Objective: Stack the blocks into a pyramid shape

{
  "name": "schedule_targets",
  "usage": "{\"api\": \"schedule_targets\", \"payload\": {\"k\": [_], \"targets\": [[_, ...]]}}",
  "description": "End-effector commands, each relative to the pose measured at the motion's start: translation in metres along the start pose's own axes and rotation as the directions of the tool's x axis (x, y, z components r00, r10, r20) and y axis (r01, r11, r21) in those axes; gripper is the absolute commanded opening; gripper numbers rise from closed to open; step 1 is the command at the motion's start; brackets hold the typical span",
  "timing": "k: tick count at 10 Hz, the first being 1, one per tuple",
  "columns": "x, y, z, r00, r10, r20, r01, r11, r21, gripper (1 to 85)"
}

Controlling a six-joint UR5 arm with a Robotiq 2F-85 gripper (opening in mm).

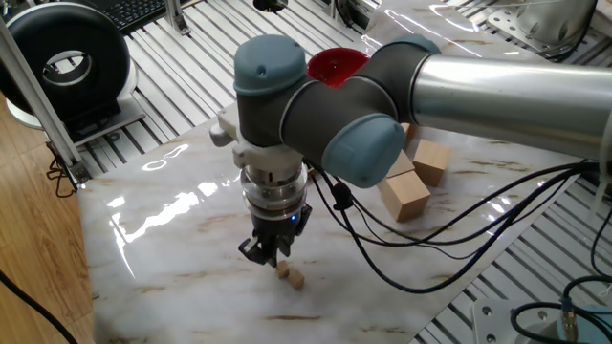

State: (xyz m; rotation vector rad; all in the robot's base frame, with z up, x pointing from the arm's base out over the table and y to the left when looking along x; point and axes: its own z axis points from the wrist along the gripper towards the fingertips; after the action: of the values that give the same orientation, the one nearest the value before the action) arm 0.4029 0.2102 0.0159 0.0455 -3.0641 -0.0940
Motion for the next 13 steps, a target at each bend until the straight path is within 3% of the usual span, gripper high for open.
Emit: {"api": "schedule_targets", "payload": {"k": [1,5,8,10,12,13], "targets": [[0.007,0.005,0.0,1.0,0.0,-0.022,0.0,1.0,-0.003,27.7],[0.0,0.0,-0.001,0.997,-0.075,0.005,0.075,0.997,0.026,30.7],[-0.004,0.002,0.0,0.995,-0.099,0.021,0.099,0.995,0.015,33.3],[-0.002,0.011,-0.001,0.992,-0.129,0.018,0.129,0.992,-0.015,37.0],[-0.002,0.019,0.004,0.988,-0.153,0.025,0.153,0.988,-0.014,38.3],[0.003,0.021,0.006,0.975,-0.224,0.012,0.224,0.975,-0.013,39.7]]}}
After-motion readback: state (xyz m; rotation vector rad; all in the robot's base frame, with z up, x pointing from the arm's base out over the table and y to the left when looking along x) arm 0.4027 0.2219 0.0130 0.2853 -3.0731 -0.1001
